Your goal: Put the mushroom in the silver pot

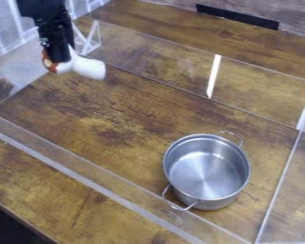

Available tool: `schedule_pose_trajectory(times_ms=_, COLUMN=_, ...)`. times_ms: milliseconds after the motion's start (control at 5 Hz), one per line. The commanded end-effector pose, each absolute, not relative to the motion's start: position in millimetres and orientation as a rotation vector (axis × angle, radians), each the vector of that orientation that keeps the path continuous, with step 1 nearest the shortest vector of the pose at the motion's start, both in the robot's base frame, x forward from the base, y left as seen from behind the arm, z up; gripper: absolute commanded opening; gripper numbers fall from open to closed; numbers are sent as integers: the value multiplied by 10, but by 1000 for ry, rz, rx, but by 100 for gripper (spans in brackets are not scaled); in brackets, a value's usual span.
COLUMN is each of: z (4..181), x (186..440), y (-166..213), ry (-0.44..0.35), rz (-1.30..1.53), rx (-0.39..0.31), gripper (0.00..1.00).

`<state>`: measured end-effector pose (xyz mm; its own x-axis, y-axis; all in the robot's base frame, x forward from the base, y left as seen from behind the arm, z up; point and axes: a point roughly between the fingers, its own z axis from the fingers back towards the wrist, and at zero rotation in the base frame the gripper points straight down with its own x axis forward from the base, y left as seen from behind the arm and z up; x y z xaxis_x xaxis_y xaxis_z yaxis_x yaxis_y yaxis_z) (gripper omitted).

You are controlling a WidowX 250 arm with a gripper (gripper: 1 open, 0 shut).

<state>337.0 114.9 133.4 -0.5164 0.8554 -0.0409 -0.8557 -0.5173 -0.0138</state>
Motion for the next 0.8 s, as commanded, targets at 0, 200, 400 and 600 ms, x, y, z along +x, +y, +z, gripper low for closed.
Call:
schedule_pose_trajectory(times_ms=0, z=1691, x=3399, y=927, ry=-69, rz=2034, rx=-161, gripper=0)
schedule_pose_trajectory(times_ms=200, z=1649, x=3325, y=765, ry=-58, rz=1999, rx=-199, gripper=0)
schedule_pose_trajectory(times_ms=400, z=1590, x=3260, y=574, ry=-37, rz=1940, rx=-237, gripper=0)
schedule_pose_trajectory(times_ms=600, z=1572, x=3147, y=238, ry=-19, rz=2018, rx=-290, gripper=0)
